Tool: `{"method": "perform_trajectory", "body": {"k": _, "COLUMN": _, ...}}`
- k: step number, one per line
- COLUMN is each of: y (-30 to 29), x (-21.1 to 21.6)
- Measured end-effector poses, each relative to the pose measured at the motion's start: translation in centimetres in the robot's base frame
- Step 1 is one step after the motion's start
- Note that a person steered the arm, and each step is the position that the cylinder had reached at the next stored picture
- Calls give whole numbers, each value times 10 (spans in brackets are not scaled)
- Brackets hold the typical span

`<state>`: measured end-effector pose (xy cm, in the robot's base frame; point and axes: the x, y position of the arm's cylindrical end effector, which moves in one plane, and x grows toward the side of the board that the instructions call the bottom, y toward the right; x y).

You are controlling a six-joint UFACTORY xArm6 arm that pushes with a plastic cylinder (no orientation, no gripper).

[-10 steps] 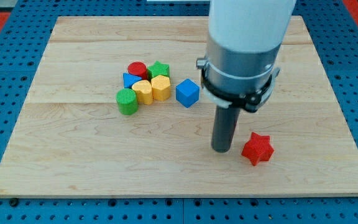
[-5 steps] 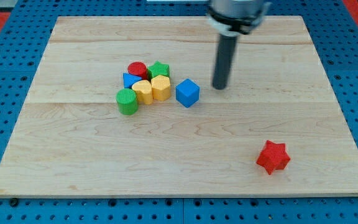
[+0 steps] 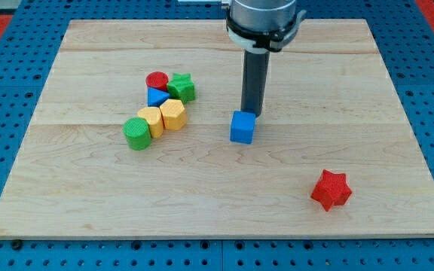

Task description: Place the blue cube towards the bottom centre of the board

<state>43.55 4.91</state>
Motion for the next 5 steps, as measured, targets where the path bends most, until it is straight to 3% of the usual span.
{"method": "perform_trajectory", "body": {"k": 2, "y": -21, "x": -15}}
{"method": "perform_trajectory", "body": {"k": 5, "y": -31, "x": 47}}
